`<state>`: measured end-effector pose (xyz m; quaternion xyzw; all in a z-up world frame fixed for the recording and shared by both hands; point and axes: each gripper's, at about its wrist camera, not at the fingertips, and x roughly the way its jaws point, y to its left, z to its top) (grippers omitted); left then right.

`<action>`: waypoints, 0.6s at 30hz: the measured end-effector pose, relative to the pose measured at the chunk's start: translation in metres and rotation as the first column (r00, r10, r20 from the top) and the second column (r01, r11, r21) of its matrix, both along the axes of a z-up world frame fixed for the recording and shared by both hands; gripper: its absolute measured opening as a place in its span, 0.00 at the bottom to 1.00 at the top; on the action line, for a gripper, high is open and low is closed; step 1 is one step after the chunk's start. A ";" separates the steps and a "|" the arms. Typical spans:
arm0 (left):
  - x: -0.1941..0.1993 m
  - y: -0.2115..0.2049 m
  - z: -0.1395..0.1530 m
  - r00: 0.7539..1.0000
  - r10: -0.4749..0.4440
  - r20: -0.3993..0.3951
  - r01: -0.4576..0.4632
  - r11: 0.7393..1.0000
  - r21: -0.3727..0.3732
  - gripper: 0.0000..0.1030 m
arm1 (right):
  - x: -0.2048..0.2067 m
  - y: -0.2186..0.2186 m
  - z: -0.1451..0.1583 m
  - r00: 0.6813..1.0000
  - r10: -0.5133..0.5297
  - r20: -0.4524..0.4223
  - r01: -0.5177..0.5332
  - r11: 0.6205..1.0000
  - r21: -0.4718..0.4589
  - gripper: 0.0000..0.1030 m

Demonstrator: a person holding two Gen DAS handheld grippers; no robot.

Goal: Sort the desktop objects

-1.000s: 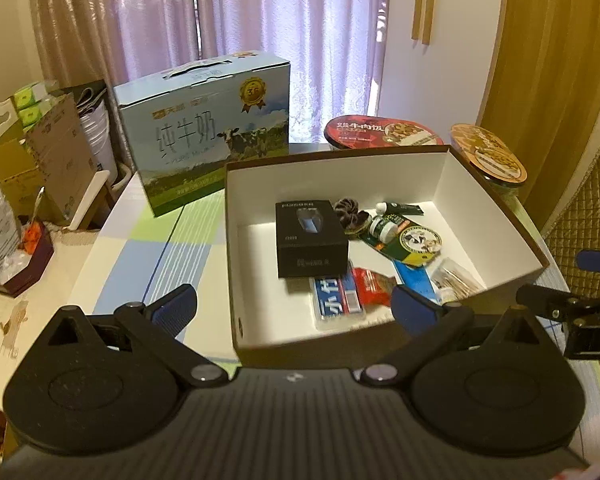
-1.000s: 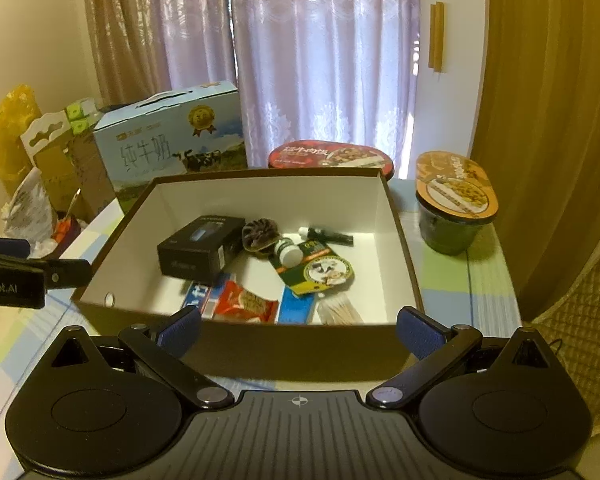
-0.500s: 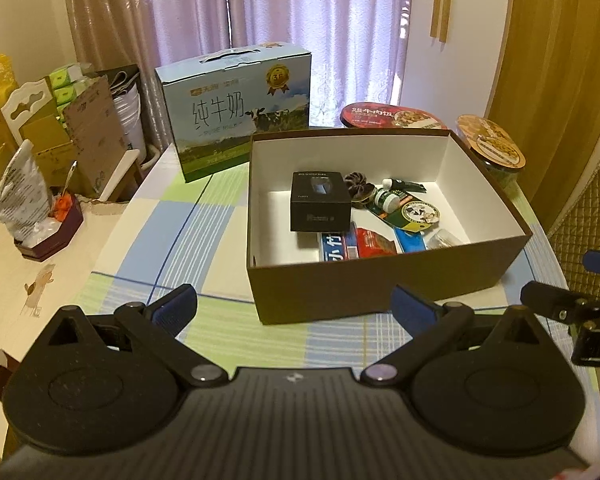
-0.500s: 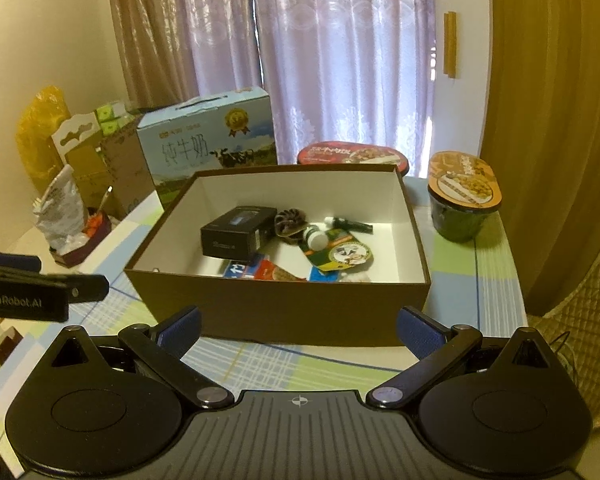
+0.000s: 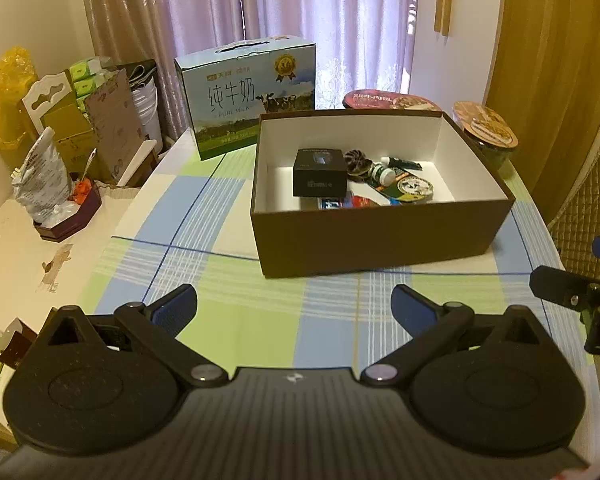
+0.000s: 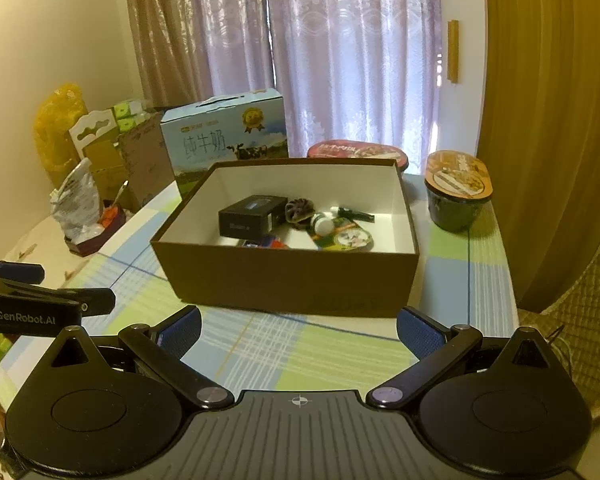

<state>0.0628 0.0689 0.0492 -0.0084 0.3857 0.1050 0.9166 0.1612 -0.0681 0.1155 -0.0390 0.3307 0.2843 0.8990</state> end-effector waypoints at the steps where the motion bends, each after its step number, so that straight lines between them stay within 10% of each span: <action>1: -0.004 -0.002 0.000 1.000 0.001 0.000 -0.001 1.000 0.002 0.99 | -0.002 -0.002 0.000 1.000 -0.001 -0.002 0.001 1.000 0.001 0.98; 18: -0.041 -0.031 0.004 1.000 0.021 0.015 -0.022 1.000 0.019 0.99 | -0.031 -0.026 0.004 0.999 0.022 0.042 -0.022 1.000 0.001 0.98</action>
